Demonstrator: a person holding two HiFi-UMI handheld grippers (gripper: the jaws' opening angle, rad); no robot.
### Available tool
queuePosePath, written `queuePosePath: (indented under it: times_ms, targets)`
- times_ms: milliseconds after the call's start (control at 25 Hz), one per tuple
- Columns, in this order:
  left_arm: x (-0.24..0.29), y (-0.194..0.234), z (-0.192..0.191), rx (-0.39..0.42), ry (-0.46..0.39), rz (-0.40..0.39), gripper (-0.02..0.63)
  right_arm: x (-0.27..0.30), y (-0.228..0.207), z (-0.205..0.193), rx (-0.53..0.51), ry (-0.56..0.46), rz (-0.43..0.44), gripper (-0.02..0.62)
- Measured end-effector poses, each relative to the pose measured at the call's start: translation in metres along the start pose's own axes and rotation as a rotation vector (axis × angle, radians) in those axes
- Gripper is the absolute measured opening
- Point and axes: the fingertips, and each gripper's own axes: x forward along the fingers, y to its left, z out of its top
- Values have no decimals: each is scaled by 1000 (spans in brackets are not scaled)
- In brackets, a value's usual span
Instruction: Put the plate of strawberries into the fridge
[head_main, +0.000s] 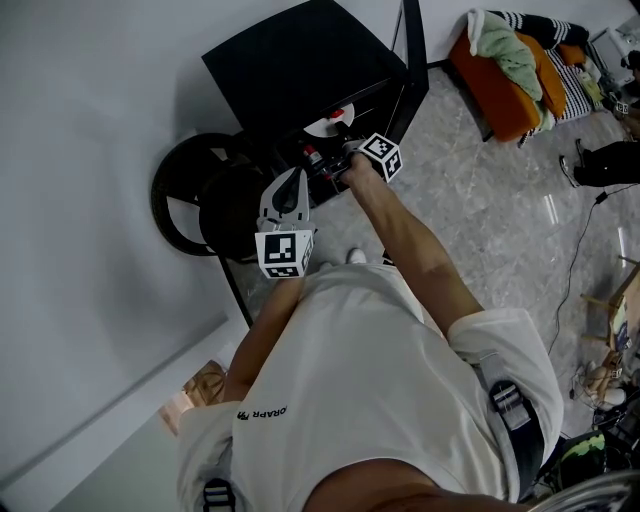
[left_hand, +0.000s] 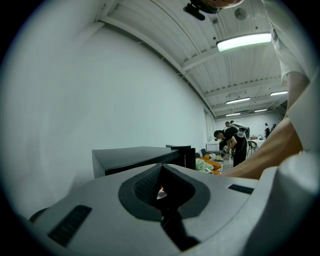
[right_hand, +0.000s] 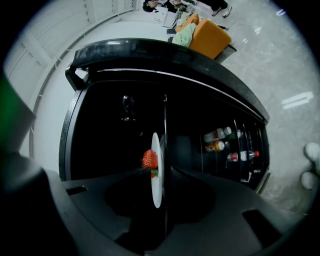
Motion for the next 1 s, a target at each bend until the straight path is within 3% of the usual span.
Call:
queuePosePath:
  times_ms: [440, 640, 1000]
  targets:
    - [-2, -3, -2, -4, 3, -5, 2, -21, -9, 5, 26, -22, 7, 118]
    - [-4, -8, 0, -10, -6, -15, 2, -35, -3, 4, 28, -25, 25, 49]
    - [-2, -16, -3, -34, -8, -40, 2, -61, 36, -11, -112, 20, 114, 14]
